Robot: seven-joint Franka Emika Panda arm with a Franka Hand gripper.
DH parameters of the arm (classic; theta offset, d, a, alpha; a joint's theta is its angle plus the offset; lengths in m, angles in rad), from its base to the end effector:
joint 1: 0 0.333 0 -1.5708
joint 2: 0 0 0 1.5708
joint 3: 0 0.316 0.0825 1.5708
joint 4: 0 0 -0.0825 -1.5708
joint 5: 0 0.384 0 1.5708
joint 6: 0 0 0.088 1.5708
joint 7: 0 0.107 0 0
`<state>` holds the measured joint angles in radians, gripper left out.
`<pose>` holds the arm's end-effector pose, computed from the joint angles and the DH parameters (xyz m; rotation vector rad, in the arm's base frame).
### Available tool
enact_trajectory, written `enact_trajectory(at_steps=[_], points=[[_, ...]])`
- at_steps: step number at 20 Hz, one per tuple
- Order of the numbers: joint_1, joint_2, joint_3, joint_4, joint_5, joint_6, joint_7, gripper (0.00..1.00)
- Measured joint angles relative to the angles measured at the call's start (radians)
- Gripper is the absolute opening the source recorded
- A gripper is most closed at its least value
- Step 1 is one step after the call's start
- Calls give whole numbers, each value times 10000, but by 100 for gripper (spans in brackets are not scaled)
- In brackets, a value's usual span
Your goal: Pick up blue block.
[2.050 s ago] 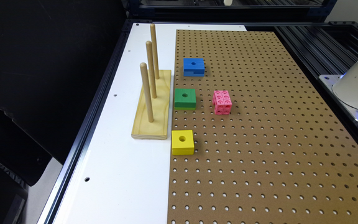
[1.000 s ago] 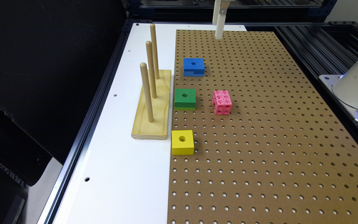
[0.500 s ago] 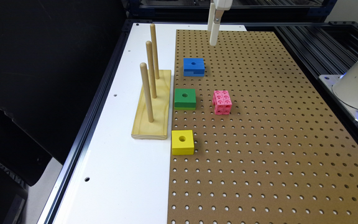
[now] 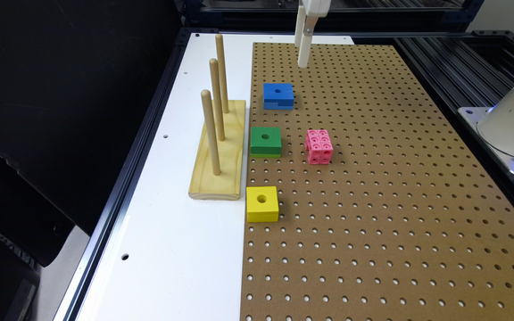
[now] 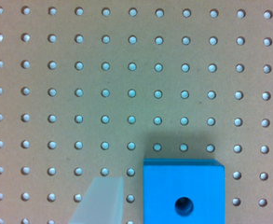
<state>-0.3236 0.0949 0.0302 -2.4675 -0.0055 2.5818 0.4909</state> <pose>0.4609 -0.1390 0.2583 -2.9040 1.1934 -0.0304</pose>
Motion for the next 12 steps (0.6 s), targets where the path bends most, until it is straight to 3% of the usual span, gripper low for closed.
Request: enact_trajectory(at_steps=[3,12], points=[[-1,616,0,92,0,561,0,100],[-2,1092,1,248,0,788,0,100]])
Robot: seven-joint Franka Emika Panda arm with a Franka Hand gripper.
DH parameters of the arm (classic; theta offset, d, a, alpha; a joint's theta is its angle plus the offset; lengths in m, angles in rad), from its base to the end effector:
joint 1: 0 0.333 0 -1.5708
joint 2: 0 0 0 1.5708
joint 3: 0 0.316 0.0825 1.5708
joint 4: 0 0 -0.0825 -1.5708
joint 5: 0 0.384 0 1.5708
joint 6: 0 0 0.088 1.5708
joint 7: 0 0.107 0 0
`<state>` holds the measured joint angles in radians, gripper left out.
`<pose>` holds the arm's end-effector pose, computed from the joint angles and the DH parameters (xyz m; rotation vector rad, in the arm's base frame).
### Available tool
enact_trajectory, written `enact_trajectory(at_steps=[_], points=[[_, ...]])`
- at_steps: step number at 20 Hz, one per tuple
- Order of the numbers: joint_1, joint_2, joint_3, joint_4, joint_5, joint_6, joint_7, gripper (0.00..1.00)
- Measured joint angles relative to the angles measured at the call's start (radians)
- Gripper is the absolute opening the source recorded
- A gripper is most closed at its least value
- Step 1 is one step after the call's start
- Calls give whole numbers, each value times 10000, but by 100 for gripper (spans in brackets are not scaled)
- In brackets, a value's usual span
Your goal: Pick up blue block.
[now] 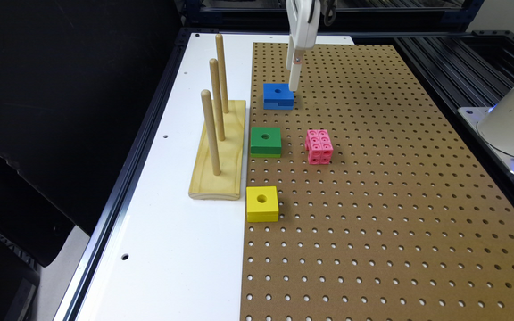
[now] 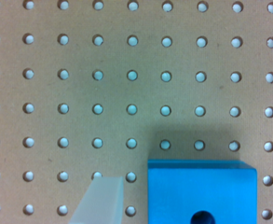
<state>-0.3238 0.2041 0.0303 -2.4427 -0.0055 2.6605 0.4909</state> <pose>0.4685 -0.1410 0.2212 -2.9010 1.1928 -0.0210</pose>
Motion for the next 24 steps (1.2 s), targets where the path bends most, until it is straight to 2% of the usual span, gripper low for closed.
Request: enact_trajectory(at_steps=[5,12,20,22,24], points=[[1,148,6,24,0,120,0,100],[1,167,104,159,0,120,37,100],[0,266,112,178,0,144,38,100],[0,418,112,181,0,264,38,100],[0,923,112,207,0,752,38,100]])
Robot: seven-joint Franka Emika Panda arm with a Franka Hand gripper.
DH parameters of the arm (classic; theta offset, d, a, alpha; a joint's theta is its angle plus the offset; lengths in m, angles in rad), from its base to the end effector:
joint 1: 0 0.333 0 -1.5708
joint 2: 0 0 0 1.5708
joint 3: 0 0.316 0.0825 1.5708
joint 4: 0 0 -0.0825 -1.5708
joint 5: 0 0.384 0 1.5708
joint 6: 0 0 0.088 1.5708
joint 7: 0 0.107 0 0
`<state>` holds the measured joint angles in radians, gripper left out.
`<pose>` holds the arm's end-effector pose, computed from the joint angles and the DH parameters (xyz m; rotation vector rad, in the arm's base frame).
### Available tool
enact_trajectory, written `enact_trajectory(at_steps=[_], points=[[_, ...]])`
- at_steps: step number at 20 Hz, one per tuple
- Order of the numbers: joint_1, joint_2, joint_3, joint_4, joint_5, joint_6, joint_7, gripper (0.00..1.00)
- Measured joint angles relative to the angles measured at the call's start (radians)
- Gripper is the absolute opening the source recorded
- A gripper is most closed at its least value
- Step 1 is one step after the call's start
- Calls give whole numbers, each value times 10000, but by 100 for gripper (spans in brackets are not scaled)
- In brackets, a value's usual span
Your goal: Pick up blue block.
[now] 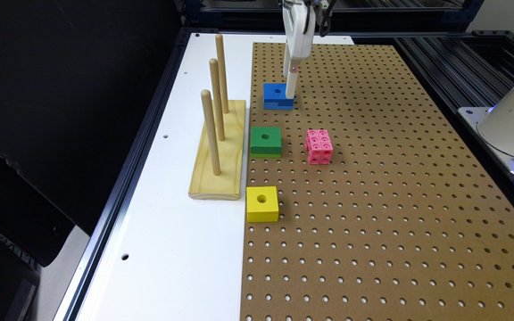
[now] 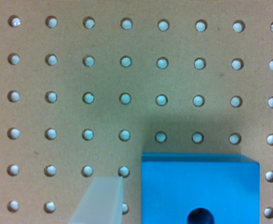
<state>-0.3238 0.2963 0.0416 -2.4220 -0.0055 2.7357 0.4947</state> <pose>0.4748 -0.1365 0.1896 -2.8984 1.1809 -0.0259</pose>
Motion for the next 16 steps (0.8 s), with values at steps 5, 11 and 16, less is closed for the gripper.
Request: enact_trajectory(at_steps=[5,11,16], points=[[0,544,15,359,0,321,5,100],[2,796,83,725,0,320,37,100],[2,901,111,858,0,316,61,100]])
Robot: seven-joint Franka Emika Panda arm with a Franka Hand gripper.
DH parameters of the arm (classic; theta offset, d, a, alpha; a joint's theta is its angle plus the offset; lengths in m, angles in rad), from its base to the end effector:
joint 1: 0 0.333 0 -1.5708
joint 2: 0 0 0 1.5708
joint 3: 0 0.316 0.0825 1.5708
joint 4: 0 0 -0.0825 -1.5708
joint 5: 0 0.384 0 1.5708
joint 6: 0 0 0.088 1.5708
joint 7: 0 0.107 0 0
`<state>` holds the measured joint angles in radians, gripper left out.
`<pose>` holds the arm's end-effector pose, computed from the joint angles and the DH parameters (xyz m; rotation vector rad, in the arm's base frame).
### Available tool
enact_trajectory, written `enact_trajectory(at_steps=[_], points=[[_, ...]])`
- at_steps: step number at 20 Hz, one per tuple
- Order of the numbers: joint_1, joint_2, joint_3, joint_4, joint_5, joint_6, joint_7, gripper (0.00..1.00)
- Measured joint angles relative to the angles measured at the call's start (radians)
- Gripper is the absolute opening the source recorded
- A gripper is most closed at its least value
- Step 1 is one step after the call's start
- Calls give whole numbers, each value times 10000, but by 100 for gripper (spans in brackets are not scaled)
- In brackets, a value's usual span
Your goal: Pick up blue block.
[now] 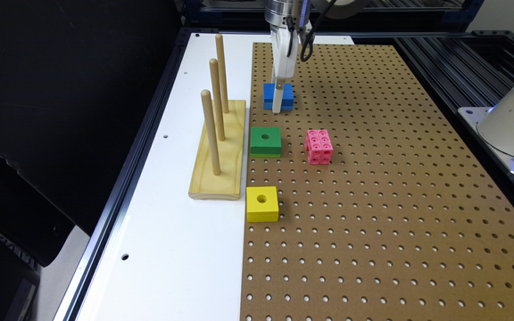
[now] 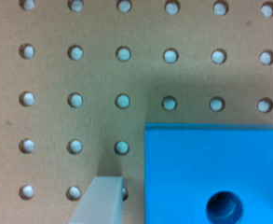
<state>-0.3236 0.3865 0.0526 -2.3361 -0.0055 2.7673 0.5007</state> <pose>0.5013 -0.1379 0.1747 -2.8894 1.1724 -0.0670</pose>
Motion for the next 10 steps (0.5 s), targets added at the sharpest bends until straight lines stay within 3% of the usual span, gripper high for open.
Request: enact_trajectory(at_steps=[4,5,10], points=[[-1,11,4,7,0,1,8,100],[-9,5,-7,7,0,5,10,0],[-9,3,-7,6,0,5,10,0]])
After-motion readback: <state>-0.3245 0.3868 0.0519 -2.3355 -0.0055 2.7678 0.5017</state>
